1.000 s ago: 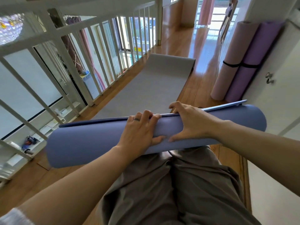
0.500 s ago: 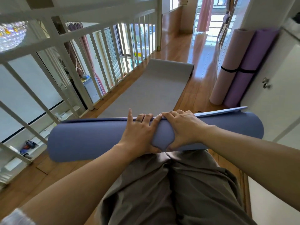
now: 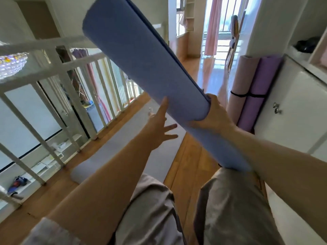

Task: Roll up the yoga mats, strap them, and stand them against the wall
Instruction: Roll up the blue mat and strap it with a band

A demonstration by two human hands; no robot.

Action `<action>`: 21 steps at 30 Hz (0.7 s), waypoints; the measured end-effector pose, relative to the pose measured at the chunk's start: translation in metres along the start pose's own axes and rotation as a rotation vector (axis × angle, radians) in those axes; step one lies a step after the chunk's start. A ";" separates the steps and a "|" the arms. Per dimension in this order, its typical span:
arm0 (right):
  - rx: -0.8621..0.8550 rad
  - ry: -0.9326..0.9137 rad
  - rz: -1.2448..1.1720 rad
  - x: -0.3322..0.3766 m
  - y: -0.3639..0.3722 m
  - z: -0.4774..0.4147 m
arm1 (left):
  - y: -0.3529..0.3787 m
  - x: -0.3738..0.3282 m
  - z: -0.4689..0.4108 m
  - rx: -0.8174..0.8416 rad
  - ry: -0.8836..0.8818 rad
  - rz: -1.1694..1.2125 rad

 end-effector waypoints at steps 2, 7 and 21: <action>0.006 0.008 0.031 -0.004 0.006 -0.006 | 0.014 -0.006 -0.008 0.065 0.016 0.135; 0.109 -0.025 -0.284 0.001 0.011 -0.009 | 0.015 -0.004 -0.023 0.061 0.052 0.247; 0.396 0.690 -0.762 -0.126 0.064 0.002 | 0.001 0.144 -0.071 -0.125 -0.247 -0.094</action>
Point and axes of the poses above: each hand's wrist, its own z-axis away from the middle knuckle, its own y-axis out of the palm, x = y × z, the point moved 7 cm from there along -z, towards the middle knuckle, and after that the axes turned 6 degrees about y, right-handed, at the moved point
